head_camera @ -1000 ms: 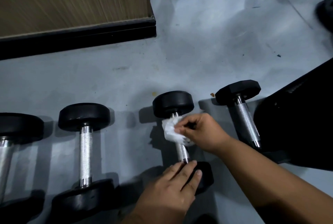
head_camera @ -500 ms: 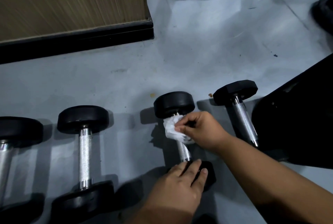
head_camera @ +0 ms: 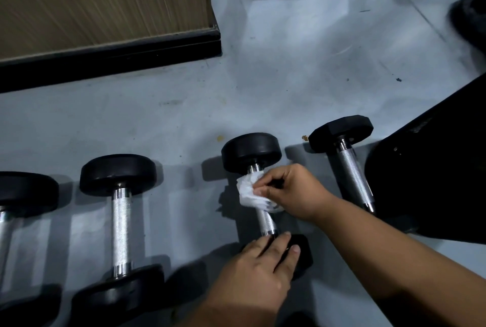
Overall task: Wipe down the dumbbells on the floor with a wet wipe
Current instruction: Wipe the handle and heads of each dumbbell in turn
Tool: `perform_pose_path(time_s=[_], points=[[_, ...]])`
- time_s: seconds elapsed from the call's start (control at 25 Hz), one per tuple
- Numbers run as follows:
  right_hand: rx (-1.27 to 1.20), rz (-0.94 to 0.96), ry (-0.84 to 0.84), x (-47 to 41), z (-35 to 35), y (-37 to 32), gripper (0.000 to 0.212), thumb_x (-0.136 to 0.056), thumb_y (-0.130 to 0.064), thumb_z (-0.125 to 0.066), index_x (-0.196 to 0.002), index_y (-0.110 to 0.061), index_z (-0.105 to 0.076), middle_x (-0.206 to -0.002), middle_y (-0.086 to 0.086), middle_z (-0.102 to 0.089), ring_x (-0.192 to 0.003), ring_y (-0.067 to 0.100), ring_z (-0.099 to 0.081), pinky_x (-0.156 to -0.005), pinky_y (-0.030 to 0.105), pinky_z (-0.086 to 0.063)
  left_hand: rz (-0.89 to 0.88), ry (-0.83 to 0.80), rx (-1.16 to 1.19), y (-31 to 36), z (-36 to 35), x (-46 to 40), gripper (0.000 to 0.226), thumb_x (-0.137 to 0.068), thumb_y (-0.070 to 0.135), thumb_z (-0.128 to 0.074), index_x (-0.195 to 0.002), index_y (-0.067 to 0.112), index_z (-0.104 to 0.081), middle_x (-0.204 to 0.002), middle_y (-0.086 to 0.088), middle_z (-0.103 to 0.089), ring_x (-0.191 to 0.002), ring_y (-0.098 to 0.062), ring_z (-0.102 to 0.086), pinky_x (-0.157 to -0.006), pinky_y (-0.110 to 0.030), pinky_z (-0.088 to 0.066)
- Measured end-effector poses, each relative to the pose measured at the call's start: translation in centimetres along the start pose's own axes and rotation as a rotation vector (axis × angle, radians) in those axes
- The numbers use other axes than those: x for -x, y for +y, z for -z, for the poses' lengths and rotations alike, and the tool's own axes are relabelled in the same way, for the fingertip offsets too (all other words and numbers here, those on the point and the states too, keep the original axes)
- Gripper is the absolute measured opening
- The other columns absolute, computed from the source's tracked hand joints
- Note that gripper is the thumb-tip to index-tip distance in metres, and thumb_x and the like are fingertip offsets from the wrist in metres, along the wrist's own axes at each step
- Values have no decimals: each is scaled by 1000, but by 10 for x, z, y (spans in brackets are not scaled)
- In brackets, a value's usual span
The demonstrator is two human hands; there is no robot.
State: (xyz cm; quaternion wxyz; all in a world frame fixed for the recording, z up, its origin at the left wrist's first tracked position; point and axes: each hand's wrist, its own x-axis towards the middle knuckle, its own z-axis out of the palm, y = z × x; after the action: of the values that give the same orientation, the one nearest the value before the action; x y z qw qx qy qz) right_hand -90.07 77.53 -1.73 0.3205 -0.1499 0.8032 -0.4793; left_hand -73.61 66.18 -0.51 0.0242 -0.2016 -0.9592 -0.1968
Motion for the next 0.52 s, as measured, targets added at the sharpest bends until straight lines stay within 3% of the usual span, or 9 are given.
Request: perform_pose_path(time_s=[0.12,0.2,0.4,0.52], points=[[73,-68,-290,20,7,1,6,-86,-5,-79,-89,-9,-81,-85,-4,-79,-80,2,-72,-79,20,-57,-25,9,-11,-5,-2,5,42,-82,32,-50,-110,20,-79,-120,-5,-73,-98,-22,-74,-75,-31,-62],[136,-64,-343,21,10,-3,8,-86,-6,-79,-90,-13,-82,-85,-11,-78,-82,0,-72,-81,18,-56,-25,33,-20,-5,-5,6,40,-84,30,-52,-112,19,-78,-122,-7,-73,-101,-24,-74,-76,-32,-62],[43,13,64,-16,5,-10,10,-83,-13,-84,-85,-23,-82,-85,-14,-78,-84,1,-73,-82,19,-56,-22,15,-8,2,-5,1,44,-80,32,-49,-112,21,-78,-122,-5,-72,-97,-23,-74,-73,-34,-62],[43,-11,67,-4,3,-3,9,-84,-15,-83,-85,-24,-82,-85,-14,-78,-83,0,-73,-81,20,-55,-12,0,11,-1,1,-1,45,-80,34,-47,-109,23,-80,-120,-2,-74,-94,-21,-75,-73,-30,-62]])
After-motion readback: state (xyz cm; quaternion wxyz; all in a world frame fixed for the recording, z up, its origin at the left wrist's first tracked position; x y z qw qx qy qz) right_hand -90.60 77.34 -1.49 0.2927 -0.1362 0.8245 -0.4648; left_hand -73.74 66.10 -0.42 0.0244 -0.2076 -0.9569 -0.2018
